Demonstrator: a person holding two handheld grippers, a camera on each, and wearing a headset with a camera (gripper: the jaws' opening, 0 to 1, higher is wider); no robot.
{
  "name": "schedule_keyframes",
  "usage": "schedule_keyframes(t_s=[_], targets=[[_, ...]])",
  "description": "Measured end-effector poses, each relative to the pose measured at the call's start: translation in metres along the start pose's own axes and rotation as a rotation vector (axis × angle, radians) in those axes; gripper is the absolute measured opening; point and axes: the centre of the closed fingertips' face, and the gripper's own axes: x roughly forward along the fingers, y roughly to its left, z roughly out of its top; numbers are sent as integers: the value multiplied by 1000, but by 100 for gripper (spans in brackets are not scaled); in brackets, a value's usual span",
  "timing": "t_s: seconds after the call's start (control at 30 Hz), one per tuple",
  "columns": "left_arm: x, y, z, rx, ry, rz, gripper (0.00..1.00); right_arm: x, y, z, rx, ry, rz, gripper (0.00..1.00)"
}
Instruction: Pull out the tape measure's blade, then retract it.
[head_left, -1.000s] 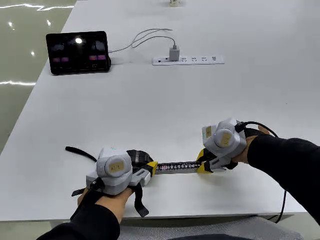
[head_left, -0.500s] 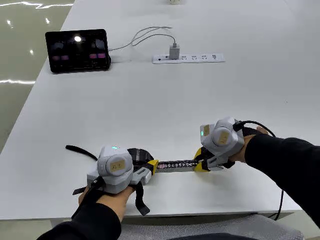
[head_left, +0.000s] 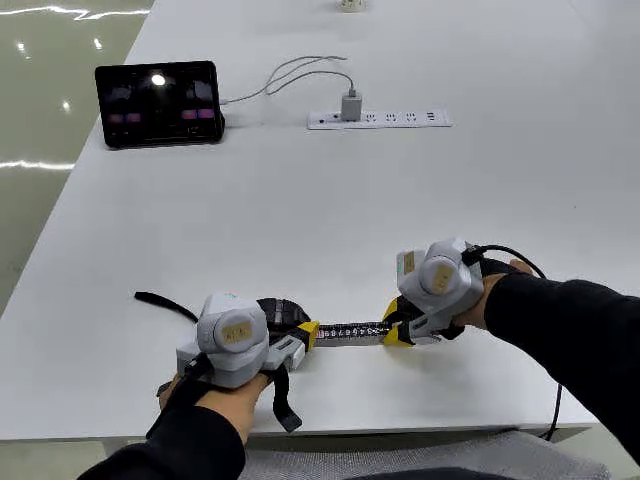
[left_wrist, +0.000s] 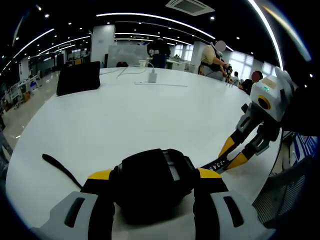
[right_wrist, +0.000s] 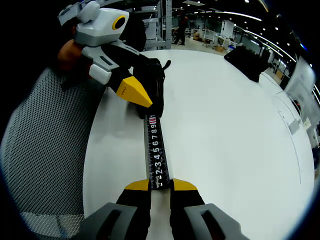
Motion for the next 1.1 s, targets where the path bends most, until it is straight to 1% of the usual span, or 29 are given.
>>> schedule_keyframes(t_s=[0.27, 0.5, 1.1], targets=[[0, 1, 0, -17, 0, -4, 58, 4, 0, 6, -1, -14, 0, 10], [0, 1, -1, -13, 1, -7, 58, 8, 2, 15, -10, -28, 6, 11], [0, 0, 0, -8, 2, -7, 58, 15, 2, 23, -12, -43, 1, 11]])
